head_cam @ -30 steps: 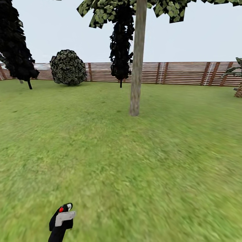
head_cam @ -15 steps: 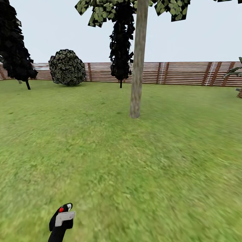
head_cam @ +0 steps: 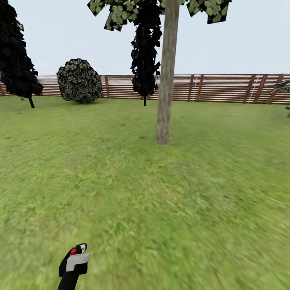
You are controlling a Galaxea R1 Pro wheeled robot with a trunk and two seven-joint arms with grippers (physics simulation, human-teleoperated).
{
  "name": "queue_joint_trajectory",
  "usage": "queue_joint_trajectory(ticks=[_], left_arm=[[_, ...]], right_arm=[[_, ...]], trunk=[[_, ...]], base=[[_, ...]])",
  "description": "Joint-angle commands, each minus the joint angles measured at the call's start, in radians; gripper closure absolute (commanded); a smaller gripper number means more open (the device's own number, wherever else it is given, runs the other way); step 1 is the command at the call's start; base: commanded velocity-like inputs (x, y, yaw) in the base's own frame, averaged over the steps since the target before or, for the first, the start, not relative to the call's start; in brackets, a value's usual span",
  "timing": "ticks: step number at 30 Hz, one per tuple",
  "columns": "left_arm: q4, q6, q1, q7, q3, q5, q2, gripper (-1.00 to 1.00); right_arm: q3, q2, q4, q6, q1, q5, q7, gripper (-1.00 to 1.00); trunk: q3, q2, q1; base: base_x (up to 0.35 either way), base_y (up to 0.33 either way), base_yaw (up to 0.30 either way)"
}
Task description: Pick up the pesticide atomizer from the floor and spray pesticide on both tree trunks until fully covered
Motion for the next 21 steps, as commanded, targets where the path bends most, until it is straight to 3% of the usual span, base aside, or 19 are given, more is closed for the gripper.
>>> queue_joint_trajectory(ticks=[1, 21], left_arm=[[0.000, -0.001, 0.000, 0.000, 0.000, 0.000, 0.000, 1.00], [0.001, 0.000, 0.000, 0.000, 0.000, -0.001, 0.000, 1.00]], right_arm=[[0.000, 0.000, 0.000, 0.000, 0.000, 0.000, 0.000, -1.00], [0.000, 0.000, 0.000, 0.000, 0.000, 0.000, 0.000, -1.00]], trunk=[[0.000, 0.000, 0.000], [0.000, 0.000, 0.000]], base=[[0.339, 0.000, 0.000], [0.340, 0.000, 0.000]])
